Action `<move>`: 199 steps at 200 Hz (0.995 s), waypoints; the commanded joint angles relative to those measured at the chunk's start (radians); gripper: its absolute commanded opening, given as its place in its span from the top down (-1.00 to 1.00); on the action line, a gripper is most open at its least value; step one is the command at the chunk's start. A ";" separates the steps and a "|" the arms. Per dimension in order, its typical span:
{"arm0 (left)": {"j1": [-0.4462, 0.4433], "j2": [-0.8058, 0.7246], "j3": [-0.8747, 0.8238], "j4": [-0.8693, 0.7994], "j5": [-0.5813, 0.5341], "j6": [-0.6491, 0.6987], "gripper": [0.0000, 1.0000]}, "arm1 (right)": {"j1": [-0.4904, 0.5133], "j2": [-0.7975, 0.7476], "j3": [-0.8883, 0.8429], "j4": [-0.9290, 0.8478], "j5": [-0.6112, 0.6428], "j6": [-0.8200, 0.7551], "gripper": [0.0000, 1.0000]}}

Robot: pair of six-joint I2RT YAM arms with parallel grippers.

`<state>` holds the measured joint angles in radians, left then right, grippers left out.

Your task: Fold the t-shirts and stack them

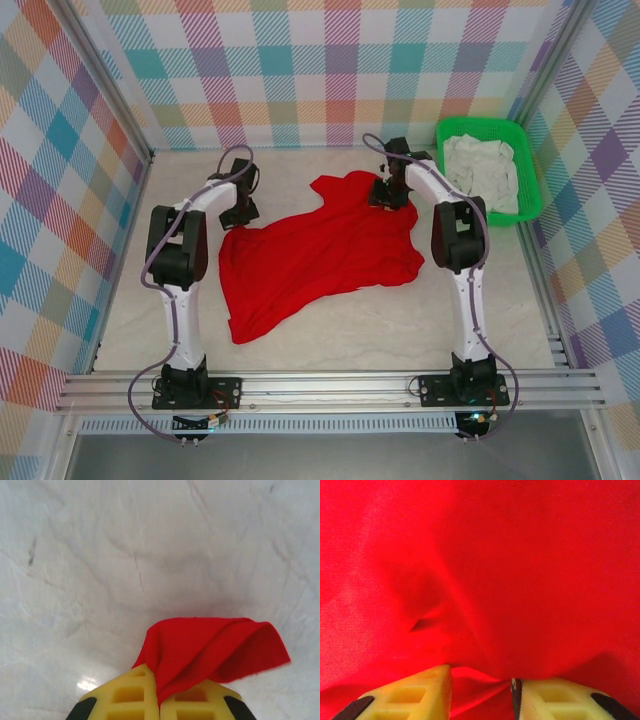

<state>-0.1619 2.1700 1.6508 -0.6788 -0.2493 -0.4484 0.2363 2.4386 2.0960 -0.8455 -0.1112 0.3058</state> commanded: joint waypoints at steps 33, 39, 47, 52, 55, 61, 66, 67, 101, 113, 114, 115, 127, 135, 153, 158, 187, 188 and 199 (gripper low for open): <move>0.117 0.001 0.050 0.020 0.039 -0.007 1.00 | -0.062 0.115 0.130 -0.070 -0.014 0.078 0.30; 0.134 0.004 0.062 0.023 0.045 -0.011 1.00 | -0.072 0.123 0.142 -0.070 -0.014 0.087 0.30; 0.156 0.009 0.080 0.026 0.058 -0.012 1.00 | -0.084 0.136 0.162 -0.071 -0.017 0.097 0.30; 0.168 0.015 0.095 0.029 0.069 -0.013 1.00 | -0.091 0.145 0.177 -0.074 -0.019 0.101 0.30; 0.177 0.018 0.105 0.030 0.078 -0.013 1.00 | -0.095 0.151 0.186 -0.075 -0.019 0.105 0.30; 0.192 0.031 0.130 0.032 0.100 -0.012 1.00 | -0.103 0.163 0.209 -0.082 -0.021 0.110 0.30; 0.205 0.041 0.153 0.032 0.118 -0.012 1.00 | -0.110 0.174 0.228 -0.087 -0.023 0.114 0.30; 0.207 0.043 0.159 0.032 0.122 -0.011 1.00 | -0.111 0.177 0.233 -0.089 -0.024 0.114 0.30; 0.254 0.164 0.376 -0.007 0.211 0.011 1.00 | -0.130 0.268 0.406 -0.128 -0.059 0.122 0.28; 0.259 0.214 0.466 -0.026 0.226 0.021 1.00 | -0.133 0.290 0.448 -0.129 -0.084 0.129 0.27; 0.260 0.218 0.474 -0.027 0.227 0.022 1.00 | -0.133 0.292 0.450 -0.129 -0.085 0.129 0.27; 0.260 0.222 0.481 -0.029 0.228 0.022 1.00 | -0.134 0.293 0.452 -0.128 -0.087 0.130 0.27; 0.262 0.279 0.582 -0.056 0.255 0.036 1.00 | -0.134 0.301 0.471 -0.115 -0.116 0.133 0.25; 0.263 0.316 0.650 -0.075 0.281 0.046 0.91 | -0.134 0.297 0.470 -0.098 -0.144 0.129 0.23; 0.263 0.359 0.743 -0.092 0.347 0.050 0.04 | -0.132 0.270 0.466 -0.073 -0.208 0.104 0.20; 0.263 0.355 0.744 -0.083 0.363 0.048 -0.10 | -0.131 0.254 0.460 -0.068 -0.219 0.093 0.18; 0.263 0.234 0.618 0.002 0.395 0.043 -0.42 | -0.118 0.081 0.312 -0.013 -0.211 0.029 0.09; 0.263 0.228 0.610 0.005 0.396 0.043 -0.42 | -0.118 0.073 0.304 -0.011 -0.209 0.028 0.09; 0.263 0.153 0.529 0.042 0.393 0.044 -0.52 | -0.115 -0.013 0.214 0.014 -0.189 0.017 0.05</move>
<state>0.0875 2.4882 2.2837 -0.6762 0.0990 -0.4187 0.1173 2.6263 2.4268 -0.8730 -0.2981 0.3779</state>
